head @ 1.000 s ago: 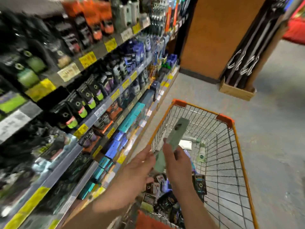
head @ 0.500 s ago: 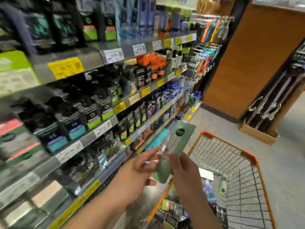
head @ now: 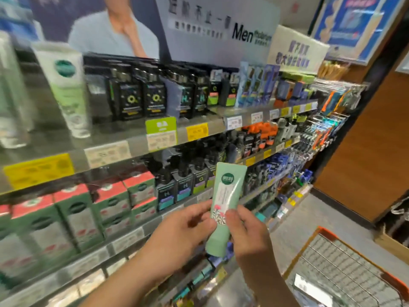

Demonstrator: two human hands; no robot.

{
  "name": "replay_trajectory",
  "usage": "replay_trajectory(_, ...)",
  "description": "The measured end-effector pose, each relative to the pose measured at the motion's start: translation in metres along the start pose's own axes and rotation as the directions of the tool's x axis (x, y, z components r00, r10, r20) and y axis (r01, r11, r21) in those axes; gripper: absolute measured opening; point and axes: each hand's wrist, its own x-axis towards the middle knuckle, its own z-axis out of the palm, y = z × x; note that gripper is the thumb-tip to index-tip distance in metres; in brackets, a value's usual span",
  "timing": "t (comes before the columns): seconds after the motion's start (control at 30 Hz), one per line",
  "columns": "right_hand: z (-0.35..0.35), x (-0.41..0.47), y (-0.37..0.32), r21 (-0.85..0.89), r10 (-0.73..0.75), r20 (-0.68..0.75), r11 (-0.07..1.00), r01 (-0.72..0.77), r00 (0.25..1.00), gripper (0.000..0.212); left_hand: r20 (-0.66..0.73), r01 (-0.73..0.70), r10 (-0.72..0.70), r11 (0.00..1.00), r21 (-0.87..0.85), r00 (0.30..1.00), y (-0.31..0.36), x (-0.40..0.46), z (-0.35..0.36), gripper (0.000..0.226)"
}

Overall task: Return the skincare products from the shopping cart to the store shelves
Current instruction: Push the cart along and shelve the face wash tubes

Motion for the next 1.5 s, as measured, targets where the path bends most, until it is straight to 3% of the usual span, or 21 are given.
replay_trajectory(0.07,0.02,0.004,-0.01,0.048,0.004,0.052,0.999,-0.007,0.999,0.022,-0.013,-0.044,0.045,0.999,0.025,0.999,0.011,-0.011,-0.02,0.033)
replay_trajectory(0.33,0.093,0.012,-0.041,0.065,-0.036,0.243,0.998,0.021,0.969,0.032,-0.135,-0.096,0.1,0.995,0.038,0.986,0.037,-0.055,-0.088,0.036)
replay_trajectory(0.63,0.164,0.01,-0.076,0.108,-0.136,0.333,0.989,0.105,0.933,0.023,-0.297,-0.091,0.139,0.981,0.168,0.945,0.054,-0.102,-0.146,0.029)
replay_trajectory(0.7,0.178,0.008,-0.081,0.103,-0.152,0.354,0.987,0.124,0.923,0.036,-0.341,-0.081,0.138,0.981,0.176,0.93,0.055,-0.11,-0.157,0.028)
replay_trajectory(0.77,0.19,0.007,-0.085,0.103,-0.184,0.378,0.982,0.156,0.907,0.038,-0.401,-0.079,0.149,0.979,0.186,0.904,0.053,-0.117,-0.167,0.029)
replay_trajectory(0.9,0.214,0.002,-0.1,0.113,-0.235,0.418,0.972,0.207,0.878,0.02,-0.489,-0.105,0.179,0.979,0.177,0.853,0.056,-0.134,-0.183,0.029)
replay_trajectory(1.07,0.241,-0.007,-0.115,0.126,-0.257,0.473,0.966,0.225,0.843,0.027,-0.555,-0.128,0.235,0.966,0.224,0.798,0.062,-0.153,-0.201,0.029)
replay_trajectory(1.23,0.265,-0.017,-0.123,0.154,-0.247,0.581,0.969,0.194,0.775,0.025,-0.66,-0.12,0.275,0.955,0.27,0.699,0.07,-0.173,-0.22,0.03)
replay_trajectory(1.37,0.287,-0.027,-0.132,0.059,-0.287,0.66,0.941,0.333,0.694,0.032,-0.724,-0.123,0.299,0.95,0.287,0.621,0.077,-0.194,-0.238,0.031)
replay_trajectory(1.5,0.32,-0.033,-0.14,0.005,-0.351,0.65,0.889,0.458,0.674,0.03,-0.766,-0.112,0.339,0.936,0.334,0.547,0.085,-0.214,-0.254,0.031)
